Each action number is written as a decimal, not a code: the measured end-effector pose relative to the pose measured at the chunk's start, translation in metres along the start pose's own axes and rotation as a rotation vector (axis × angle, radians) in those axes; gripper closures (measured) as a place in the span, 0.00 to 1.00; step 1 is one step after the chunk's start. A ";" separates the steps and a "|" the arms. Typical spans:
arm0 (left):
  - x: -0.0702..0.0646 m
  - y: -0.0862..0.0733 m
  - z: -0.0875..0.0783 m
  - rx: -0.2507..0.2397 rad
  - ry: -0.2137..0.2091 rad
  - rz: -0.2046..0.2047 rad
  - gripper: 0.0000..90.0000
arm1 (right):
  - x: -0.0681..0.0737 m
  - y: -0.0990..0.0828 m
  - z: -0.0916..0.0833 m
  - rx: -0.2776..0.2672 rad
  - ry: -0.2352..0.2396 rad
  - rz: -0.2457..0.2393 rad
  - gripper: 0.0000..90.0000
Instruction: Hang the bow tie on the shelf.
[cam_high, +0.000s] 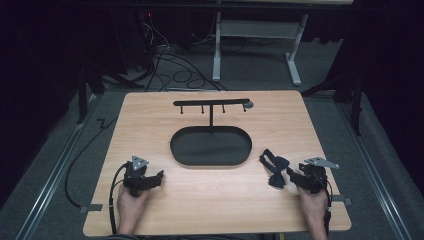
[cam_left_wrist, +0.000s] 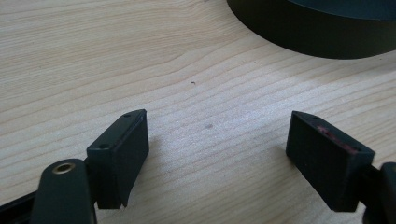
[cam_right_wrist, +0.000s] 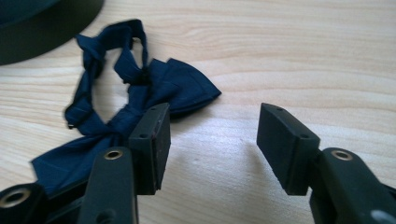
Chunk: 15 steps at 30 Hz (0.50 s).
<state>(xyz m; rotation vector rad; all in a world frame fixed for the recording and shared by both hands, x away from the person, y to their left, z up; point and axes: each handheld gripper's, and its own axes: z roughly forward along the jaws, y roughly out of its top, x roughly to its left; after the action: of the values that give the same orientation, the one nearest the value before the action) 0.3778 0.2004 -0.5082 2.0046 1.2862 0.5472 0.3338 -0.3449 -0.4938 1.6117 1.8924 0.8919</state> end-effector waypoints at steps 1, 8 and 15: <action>0.000 0.000 0.000 0.000 0.000 0.000 0.24 | 0.001 0.000 -0.002 -0.006 0.002 0.004 0.52; 0.000 0.000 0.000 0.000 0.000 0.000 0.24 | 0.006 0.004 -0.009 -0.030 0.036 0.000 0.58; 0.000 0.000 0.000 0.000 0.000 0.000 0.24 | 0.013 0.011 -0.012 -0.048 0.073 -0.001 0.59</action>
<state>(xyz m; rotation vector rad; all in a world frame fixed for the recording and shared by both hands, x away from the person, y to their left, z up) 0.3778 0.2004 -0.5082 2.0045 1.2860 0.5469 0.3298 -0.3335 -0.4775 1.5698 1.9055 1.0009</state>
